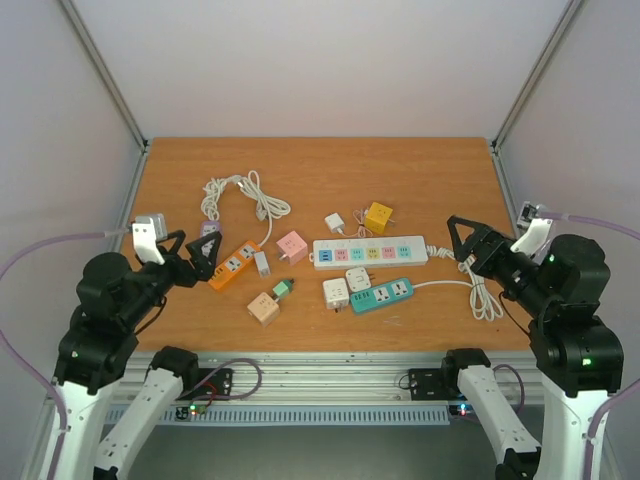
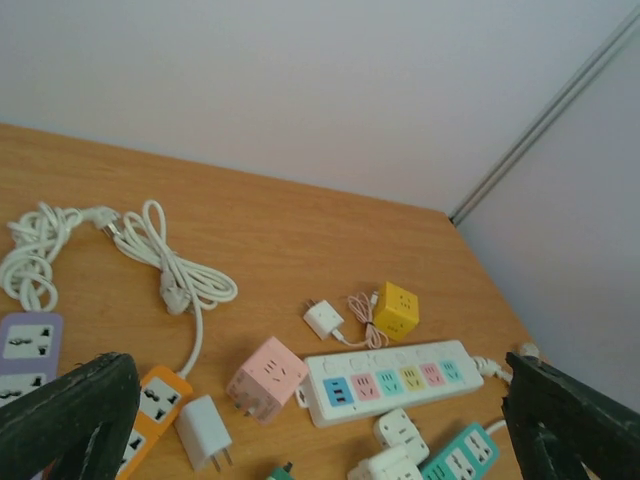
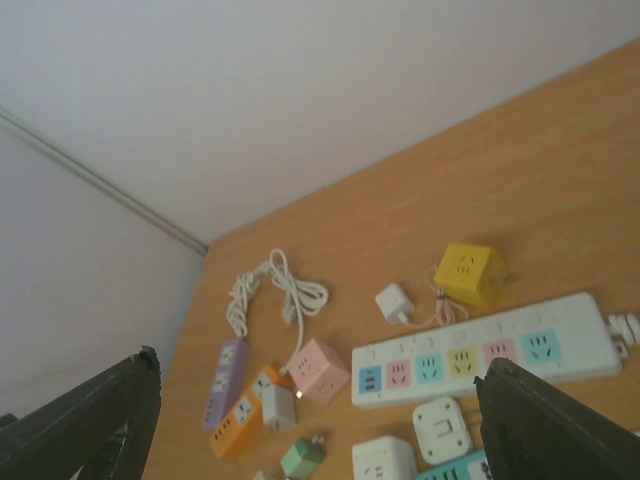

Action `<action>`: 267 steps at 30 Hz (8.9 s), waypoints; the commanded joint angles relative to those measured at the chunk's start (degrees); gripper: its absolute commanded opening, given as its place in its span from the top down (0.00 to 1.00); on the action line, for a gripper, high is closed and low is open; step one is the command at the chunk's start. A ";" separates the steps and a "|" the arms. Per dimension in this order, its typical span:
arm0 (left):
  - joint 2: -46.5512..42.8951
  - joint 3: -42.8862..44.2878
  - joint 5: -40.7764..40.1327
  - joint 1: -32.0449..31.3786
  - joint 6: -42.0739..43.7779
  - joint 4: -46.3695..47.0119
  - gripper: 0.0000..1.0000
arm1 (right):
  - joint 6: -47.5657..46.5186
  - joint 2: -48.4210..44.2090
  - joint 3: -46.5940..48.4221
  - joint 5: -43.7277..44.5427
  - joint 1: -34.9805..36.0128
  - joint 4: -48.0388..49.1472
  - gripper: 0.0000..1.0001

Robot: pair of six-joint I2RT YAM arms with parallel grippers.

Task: Insert the plug

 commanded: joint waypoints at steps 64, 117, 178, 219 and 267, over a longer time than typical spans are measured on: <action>19.45 -15.68 -2.04 -5.65 -8.55 25.32 0.01 | 8.04 83.06 16.61 36.80 21.38 10.87 0.24; 31.40 -16.42 31.83 -5.88 -49.19 64.40 0.08 | 33.96 41.29 -16.94 -12.47 32.85 74.26 0.46; 38.99 1.12 39.97 -5.27 -6.98 7.61 0.48 | -43.79 50.21 3.55 12.21 49.92 17.17 0.06; 26.15 -3.26 0.40 -4.08 0.41 0.84 0.01 | -8.95 44.00 -14.36 23.28 14.70 6.03 0.63; 25.64 -3.47 -2.50 -3.60 1.06 0.16 0.01 | -12.12 53.26 -17.23 27.44 14.70 14.23 0.63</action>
